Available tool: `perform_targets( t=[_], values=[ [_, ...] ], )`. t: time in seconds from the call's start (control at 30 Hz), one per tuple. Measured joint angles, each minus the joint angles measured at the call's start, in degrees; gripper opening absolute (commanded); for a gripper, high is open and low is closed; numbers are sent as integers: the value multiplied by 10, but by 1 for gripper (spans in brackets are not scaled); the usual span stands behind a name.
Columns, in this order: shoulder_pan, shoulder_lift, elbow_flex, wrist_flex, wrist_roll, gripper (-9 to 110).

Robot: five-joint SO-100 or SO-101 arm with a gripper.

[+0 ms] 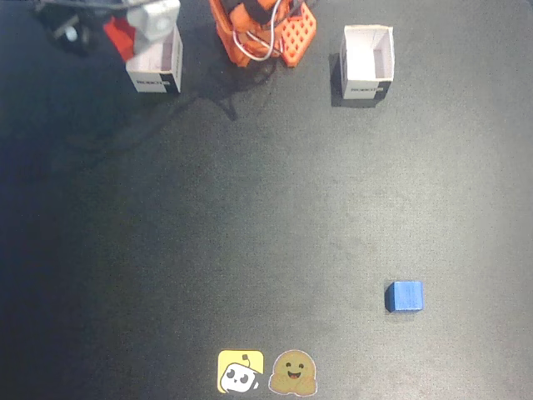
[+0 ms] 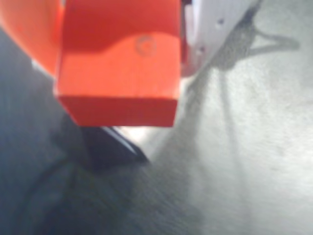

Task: Put the red cube in the right box and the blue cube in the left box.

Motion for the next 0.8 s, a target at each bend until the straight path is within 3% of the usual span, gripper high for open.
perform_targets(
  t=[0.8],
  values=[
    [47,119,133,-30,110,10]
  ],
)
